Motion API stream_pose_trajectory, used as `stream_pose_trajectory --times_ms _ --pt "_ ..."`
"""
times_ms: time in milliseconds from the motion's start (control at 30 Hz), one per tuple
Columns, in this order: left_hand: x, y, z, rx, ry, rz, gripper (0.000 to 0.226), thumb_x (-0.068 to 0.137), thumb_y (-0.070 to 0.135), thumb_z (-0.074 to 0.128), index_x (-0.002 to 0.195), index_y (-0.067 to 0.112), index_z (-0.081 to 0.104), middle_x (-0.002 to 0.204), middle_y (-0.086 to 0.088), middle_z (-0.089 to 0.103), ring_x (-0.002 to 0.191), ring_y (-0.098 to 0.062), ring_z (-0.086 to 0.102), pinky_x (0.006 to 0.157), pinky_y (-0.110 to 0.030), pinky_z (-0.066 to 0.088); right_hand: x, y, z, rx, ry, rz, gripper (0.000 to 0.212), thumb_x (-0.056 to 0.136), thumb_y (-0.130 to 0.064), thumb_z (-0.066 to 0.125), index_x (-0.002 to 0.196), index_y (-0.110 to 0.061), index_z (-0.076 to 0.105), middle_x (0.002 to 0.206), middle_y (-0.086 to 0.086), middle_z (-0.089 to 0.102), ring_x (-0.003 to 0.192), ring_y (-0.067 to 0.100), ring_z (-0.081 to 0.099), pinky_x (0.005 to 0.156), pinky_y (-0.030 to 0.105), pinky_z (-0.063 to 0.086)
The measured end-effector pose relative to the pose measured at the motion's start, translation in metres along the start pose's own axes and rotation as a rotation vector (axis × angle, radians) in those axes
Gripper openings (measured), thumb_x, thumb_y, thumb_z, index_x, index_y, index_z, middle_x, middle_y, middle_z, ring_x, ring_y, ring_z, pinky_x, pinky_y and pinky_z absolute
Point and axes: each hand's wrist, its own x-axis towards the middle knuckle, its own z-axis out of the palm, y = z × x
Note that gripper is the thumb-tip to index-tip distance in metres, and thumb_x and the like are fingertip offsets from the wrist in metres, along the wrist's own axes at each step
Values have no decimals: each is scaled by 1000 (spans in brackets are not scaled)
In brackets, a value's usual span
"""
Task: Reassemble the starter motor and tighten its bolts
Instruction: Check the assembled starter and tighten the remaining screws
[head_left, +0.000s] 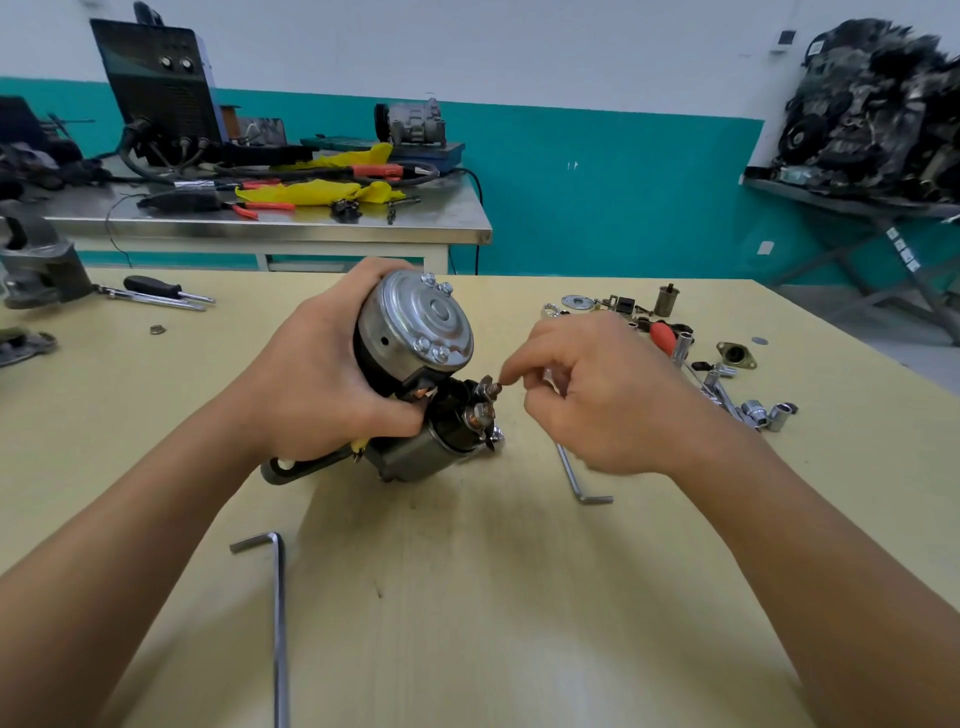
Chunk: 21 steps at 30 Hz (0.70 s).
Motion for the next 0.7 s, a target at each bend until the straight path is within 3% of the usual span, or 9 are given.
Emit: stream_pose_trajectory --times_ms 100,233,333,400,567,700 --pt "-1 0 0 12 6 0 82 51 31 80 128 31 51 109 21 64 102 -3 65 80 -6 45 -2 -5 -1 57 21 -53 38 78 -19 50 103 -32 76 84 -21 59 74 7 57 71 38 52" --pt "0 0 0 4 2 -3 81 51 36 78 128 31 51 109 21 64 101 -2 64 81 -6 46 1 -5 1 -6 -46 -6 40 78 -20 48 104 -35 74 86 -20 59 76 2 53 75 43 53" --pt "0 0 0 13 3 0 83 51 35 78 129 30 51 110 21 64 101 -2 64 81 -6 46 -1 -6 -1 50 20 -61 37 77 -20 50 101 -29 76 87 -18 61 78 9 58 74 43 53" --pt "0 -1 0 13 0 4 83 51 35 78 129 30 51 110 21 64 102 -2 64 81 -6 46 -2 -7 0 53 -26 -101 35 80 -20 53 105 -29 75 91 -18 60 80 12 58 74 44 52" --pt "0 -1 0 12 0 19 80 52 37 78 128 34 50 111 22 64 103 -2 64 81 -6 46 1 -3 1 10 -119 -45 25 90 -24 68 114 -30 71 92 -21 61 87 8 57 79 44 53" --pt "-1 0 0 10 5 23 79 53 38 77 127 36 50 111 22 64 104 -2 64 82 -5 45 0 -1 2 3 -107 -5 15 90 -27 70 104 -27 73 80 -20 65 81 3 62 76 37 57"
